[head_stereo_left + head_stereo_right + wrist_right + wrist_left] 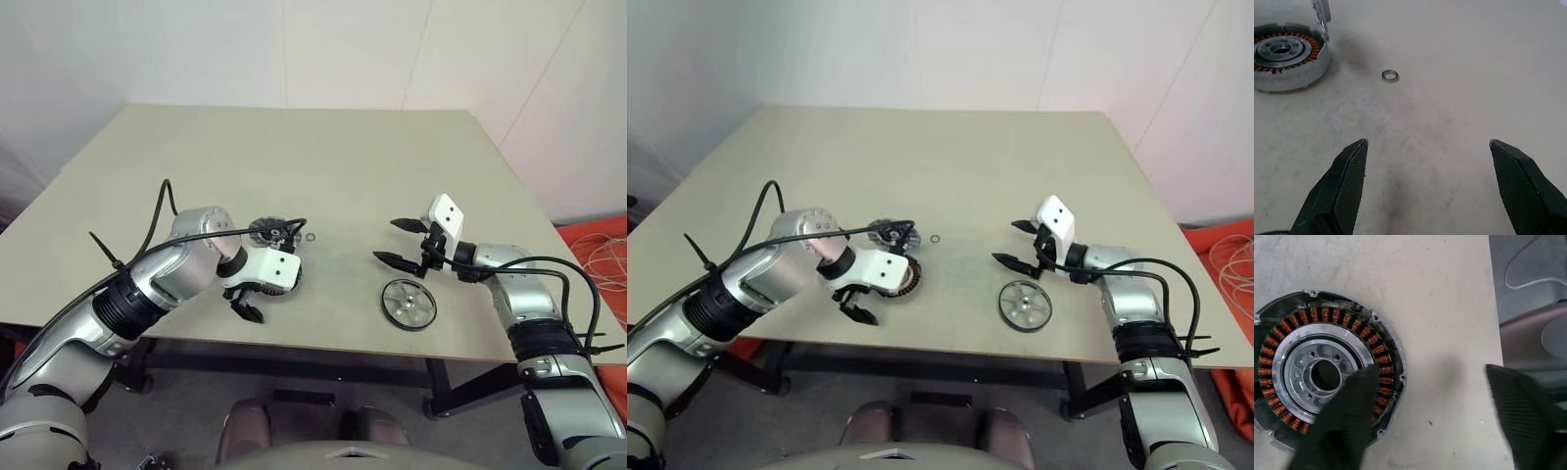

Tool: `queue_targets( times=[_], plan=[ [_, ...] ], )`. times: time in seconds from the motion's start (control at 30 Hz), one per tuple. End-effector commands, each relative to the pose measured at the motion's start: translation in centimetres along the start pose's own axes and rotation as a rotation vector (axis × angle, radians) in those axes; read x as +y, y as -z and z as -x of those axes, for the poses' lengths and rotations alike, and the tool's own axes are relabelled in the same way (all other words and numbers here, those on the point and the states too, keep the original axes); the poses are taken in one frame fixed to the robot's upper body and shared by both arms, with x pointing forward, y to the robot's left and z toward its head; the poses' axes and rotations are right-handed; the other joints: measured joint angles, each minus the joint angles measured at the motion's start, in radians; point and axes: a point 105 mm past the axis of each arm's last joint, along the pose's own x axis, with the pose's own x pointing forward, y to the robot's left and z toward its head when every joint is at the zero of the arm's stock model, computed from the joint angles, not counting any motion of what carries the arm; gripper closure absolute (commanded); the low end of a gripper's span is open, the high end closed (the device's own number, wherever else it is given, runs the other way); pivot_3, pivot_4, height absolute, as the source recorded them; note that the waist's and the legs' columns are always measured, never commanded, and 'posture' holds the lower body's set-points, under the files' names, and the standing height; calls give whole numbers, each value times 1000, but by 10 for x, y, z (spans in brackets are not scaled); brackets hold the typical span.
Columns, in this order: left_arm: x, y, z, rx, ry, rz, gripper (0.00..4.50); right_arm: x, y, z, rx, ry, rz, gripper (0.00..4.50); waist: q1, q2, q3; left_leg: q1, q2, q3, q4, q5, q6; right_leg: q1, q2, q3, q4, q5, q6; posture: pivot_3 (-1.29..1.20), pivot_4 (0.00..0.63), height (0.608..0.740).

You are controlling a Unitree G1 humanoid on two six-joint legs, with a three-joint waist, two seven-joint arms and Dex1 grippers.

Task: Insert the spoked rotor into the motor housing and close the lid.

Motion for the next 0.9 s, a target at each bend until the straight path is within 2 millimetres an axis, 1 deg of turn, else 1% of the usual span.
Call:
queue_targets(
  times=[0.03, 0.1, 0.17, 0.23, 0.3, 0.4, 0.47, 0.5, 0.57, 0.6, 0.63, 0.77, 0.9],
  plan=[
    [5, -7, 15, -53, -93, 31, 28, -11, -17, -3, -26, 40, 50, 0, 0, 0, 0, 0, 0, 0, 0, 0, 0, 0, 0, 0, 0, 0, 0, 0, 0, 740],
    [-3, -13, 20, -106, -88, 72, 28, -13, -18, -5, -22, 53, 48, 0, 0, 0, 0, 0, 0, 0, 0, 0, 0, 0, 0, 0, 0, 0, 0, 0, 0, 740],
    [-5, -19, 25, -162, -114, 122, 28, -13, -23, -6, -43, 60, 41, 0, 0, 0, 0, 0, 0, 0, 0, 0, 0, 0, 0, 0, 0, 0, 0, 0, 0, 740],
    [-8, -21, 35, -207, -135, 177, 28, -15, -30, -9, -71, 71, 24, 0, -1, 0, 0, 0, 0, 0, 0, 0, 0, 0, 0, 0, 0, 0, 0, 0, 0, 740],
    [-10, -28, 47, -290, -154, 251, 28, -15, -35, -11, -85, 74, 20, 0, -1, 0, 0, 0, 0, 0, 0, 0, 0, 0, 0, 0, 0, 0, 0, 0, 0, 740],
    [-17, -29, 58, -381, -173, 350, 28, -16, -36, -18, -67, 93, 19, 0, -3, 1, 0, 1, 0, 0, 1, 0, 0, 0, 0, 0, 1, 0, 0, 0, 0, 740],
    [-23, -24, 66, -460, -194, 422, 28, -11, -39, -26, -77, 77, 7, 0, -5, 1, 0, 1, 0, 0, 1, 0, 0, 0, 0, 0, 2, 0, 0, 0, 0, 740],
    [-21, -16, 70, -509, -255, 490, 28, -5, -41, -36, -77, 72, -1, 0, -10, 2, -1, 1, 0, 0, 1, 0, -1, 0, 0, 0, 2, 0, 0, 0, 0, 740],
    [-19, -6, 74, -558, -329, 569, 28, 1, -43, -45, -75, 71, -9, 0, -16, 2, -1, -1, 0, 0, 1, 1, -1, 0, 1, 0, 3, 0, -1, 0, 0, 740],
    [-23, -1, 76, -579, -338, 602, 28, 3, -43, -50, -57, 74, -7, 0, -18, 2, -1, 0, 0, -1, 1, 1, -2, 0, 2, -1, 3, 0, -1, 0, 0, 740],
    [-27, 1, 77, -593, -336, 616, 28, 3, -42, -53, -44, 75, -6, 0, -20, 2, -1, 0, 0, -2, 2, 1, -3, 0, 2, -1, 3, 0, -1, 0, 0, 740],
    [-34, 25, 90, -641, -436, 712, 28, 10, -50, -69, -47, 37, -26, 0, -24, 2, 0, 0, 0, -3, 3, 1, -3, 0, 1, -2, 3, 0, -1, 0, 0, 740],
    [-40, 49, 103, -657, -516, 786, 28, 16, -46, -85, 19, 18, -81, 0, -27, 2, 0, 1, 0, -3, 3, 2, -3, 1, 2, -2, 3, 0, -1, 0, 0, 740]
  ],
)
